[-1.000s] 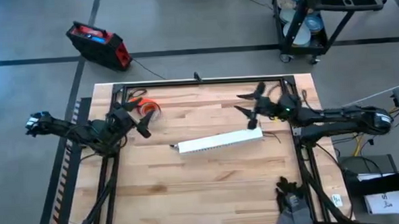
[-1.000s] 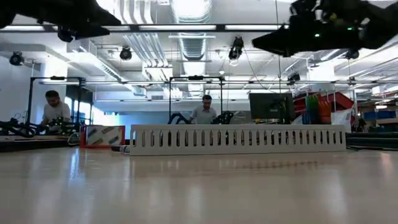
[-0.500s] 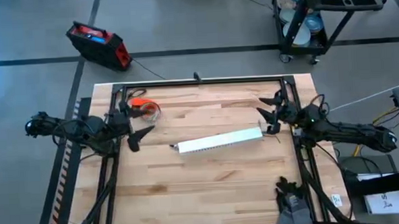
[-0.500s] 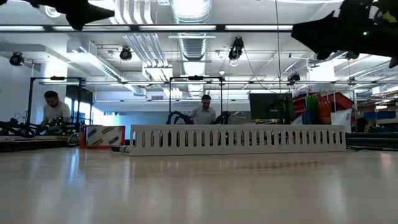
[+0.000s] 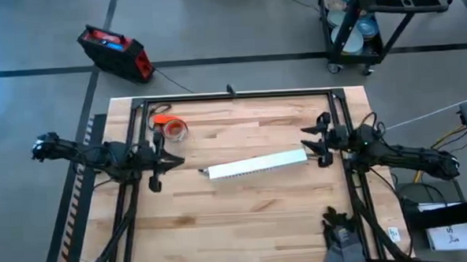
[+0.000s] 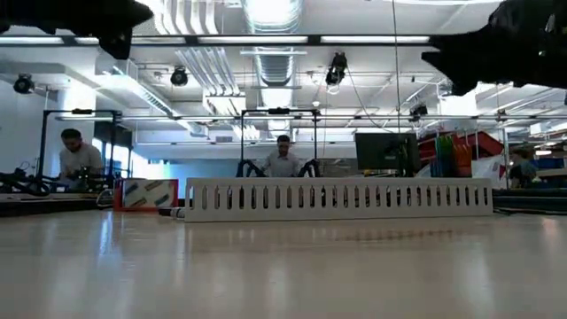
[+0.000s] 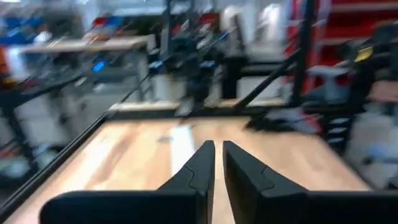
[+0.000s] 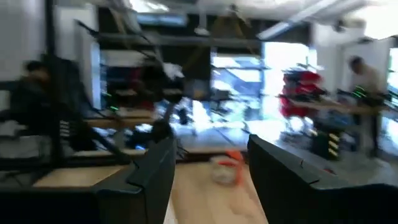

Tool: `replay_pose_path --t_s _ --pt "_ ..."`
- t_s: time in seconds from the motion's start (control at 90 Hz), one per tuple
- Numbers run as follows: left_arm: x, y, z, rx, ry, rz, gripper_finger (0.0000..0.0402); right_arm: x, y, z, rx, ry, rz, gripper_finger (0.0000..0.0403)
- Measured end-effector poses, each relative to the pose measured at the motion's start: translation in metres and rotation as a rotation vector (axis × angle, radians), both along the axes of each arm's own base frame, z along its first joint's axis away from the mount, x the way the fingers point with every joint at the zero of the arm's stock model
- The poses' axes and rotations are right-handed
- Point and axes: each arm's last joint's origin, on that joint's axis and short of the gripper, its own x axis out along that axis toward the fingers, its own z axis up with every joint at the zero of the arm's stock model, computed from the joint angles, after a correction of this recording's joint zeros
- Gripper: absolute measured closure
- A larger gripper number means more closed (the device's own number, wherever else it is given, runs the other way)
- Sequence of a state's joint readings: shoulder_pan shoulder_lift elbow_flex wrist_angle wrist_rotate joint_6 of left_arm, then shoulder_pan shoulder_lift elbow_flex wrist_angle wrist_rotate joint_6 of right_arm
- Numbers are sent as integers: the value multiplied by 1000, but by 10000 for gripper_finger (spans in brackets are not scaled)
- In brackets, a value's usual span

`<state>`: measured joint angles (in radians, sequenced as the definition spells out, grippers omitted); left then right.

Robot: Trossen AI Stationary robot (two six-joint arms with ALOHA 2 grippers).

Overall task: Ziptie cables
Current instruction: Return to Home Position

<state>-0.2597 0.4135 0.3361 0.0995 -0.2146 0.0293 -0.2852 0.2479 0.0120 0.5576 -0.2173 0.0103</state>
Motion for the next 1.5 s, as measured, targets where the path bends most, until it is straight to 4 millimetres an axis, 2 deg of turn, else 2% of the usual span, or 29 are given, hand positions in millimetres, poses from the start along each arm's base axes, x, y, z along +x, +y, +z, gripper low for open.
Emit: replay_pose_path --t_s 0.122,0.233,0.344,0.444,0.522,0.722,0.844,1.011,1.322,1.5 --pt "0 1 -20 -4 -22 11 398 1 1 -5 -11 53 -11 222" --pt "-4 2 -36 -17 -26 14 397 3 -2 -15 33 150 -101 222" --pt "-10 4 -50 -48 -102 15 400 5 -4 -25 62 257 -174 222" --pt "-14 5 -68 -70 -130 17 400 5 -4 -24 54 241 -174 222" --pt "-15 6 -73 -97 -81 25 401 4 -4 -22 41 226 -184 222" --pt "-20 7 -68 -119 -124 24 401 -4 2 -19 45 181 -184 238" --pt "-23 8 -70 -114 -107 28 400 -11 7 -16 -23 142 -234 258" --pt "-25 9 -72 -114 -103 38 401 -9 9 -21 -60 204 -218 290" --pt "-25 6 -75 -83 -82 -51 401 -8 9 -27 11 250 -193 330" --pt "-25 4 -75 -110 -84 -99 401 -7 9 -28 -67 274 -207 345"
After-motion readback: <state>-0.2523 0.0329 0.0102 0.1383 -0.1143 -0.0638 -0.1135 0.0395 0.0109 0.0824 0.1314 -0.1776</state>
